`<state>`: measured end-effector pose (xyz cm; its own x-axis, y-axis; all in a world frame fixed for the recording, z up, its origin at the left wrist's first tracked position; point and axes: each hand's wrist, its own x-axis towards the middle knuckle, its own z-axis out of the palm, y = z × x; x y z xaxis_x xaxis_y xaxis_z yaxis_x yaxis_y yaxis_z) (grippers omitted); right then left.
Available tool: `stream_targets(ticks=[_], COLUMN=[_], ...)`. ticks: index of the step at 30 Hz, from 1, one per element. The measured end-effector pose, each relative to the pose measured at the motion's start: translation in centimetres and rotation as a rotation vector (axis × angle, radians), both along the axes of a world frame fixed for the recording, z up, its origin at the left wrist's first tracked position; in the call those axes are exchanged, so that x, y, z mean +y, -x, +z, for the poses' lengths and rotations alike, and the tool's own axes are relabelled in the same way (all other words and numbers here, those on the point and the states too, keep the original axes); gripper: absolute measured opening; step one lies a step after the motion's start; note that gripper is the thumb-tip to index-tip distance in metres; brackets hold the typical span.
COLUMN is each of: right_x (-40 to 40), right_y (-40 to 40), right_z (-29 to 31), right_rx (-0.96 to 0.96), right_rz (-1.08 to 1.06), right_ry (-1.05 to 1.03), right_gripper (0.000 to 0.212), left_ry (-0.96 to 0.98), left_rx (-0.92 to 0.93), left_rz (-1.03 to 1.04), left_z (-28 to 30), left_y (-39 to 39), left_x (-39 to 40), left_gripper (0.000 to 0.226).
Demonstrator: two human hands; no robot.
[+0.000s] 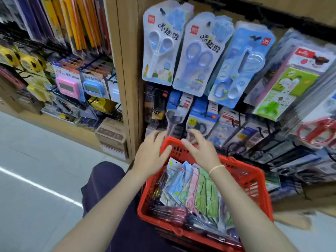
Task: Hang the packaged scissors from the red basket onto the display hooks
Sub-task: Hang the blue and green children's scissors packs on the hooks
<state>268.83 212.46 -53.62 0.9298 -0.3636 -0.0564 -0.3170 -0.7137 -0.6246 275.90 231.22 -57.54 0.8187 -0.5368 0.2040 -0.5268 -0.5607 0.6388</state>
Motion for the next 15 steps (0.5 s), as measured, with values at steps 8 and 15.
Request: stream_targets(ticks=[8,15], right_x=[-1.6,-0.3], right_y=[7.9,10.8], right_z=[-13.8,-19.8], right_rx=[0.452,0.554], right_rz=[-0.196,-0.143], right_ry=[-0.275,-0.219], right_gripper=[0.068,0.074], left_ry=[-0.268,-0.458], left_rx=[0.172,0.116], left_rz=[-0.001,0.030], left_z=[-9.1,-9.6], left_y=[7.7,6.7], left_x=[2.6,1.1], left_gripper=[0.085,0.098])
